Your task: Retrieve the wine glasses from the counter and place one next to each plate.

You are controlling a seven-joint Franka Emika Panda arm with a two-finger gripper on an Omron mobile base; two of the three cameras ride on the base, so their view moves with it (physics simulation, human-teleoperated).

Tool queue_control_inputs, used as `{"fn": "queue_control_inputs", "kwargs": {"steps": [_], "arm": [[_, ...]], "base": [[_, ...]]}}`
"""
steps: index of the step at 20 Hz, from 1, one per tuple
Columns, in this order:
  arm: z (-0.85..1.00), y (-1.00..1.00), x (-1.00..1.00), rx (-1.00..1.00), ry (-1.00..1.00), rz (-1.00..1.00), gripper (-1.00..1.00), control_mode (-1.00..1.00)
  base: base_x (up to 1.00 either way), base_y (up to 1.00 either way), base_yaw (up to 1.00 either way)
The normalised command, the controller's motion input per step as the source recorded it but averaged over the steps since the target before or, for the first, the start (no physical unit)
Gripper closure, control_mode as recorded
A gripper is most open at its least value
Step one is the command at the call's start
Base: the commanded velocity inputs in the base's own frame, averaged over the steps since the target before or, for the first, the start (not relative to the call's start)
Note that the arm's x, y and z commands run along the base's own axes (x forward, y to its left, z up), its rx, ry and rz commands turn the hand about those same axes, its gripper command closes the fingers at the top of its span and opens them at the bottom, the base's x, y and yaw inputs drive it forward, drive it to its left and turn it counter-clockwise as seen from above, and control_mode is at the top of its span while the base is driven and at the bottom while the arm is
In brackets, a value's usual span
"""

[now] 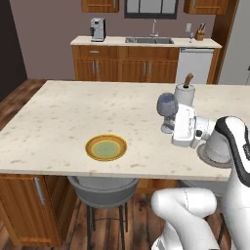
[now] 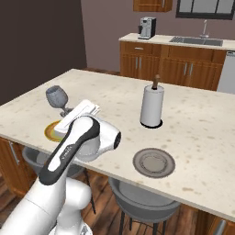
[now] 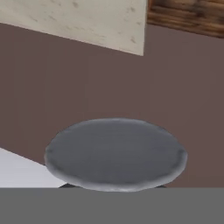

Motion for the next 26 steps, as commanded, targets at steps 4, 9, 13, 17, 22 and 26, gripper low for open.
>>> {"fn": "queue_control_inputs", "kwargs": {"steps": [4,9,13,17,22,26], "arm": [[-0.43,-0.21,0.23,-0.03,-0.07,0.12,1.00,-1.00],[-0.43,-0.04,0.37,-0.09,0.00,0.02,1.00,-1.00],[-0.27,0.00,0.49,-0.02,0.29,0.00,1.00,-1.00],[-0.21,0.00,0.46,-0.01,0.19,0.00,1.00,-1.00],[-0.27,0.00,0.34,-0.03,0.01,0.00,1.00,-1.00],[-0.23,0.00,0.20,-0.05,-0.02,0.00,1.00,-1.00]], "base": [[0.00,0.00,0.00],[0.00,0.00,0.00],[0.00,0.00,0.00],[0.00,0.00,0.00],[0.00,0.00,0.00],[0.00,0.00,0.00]]}}
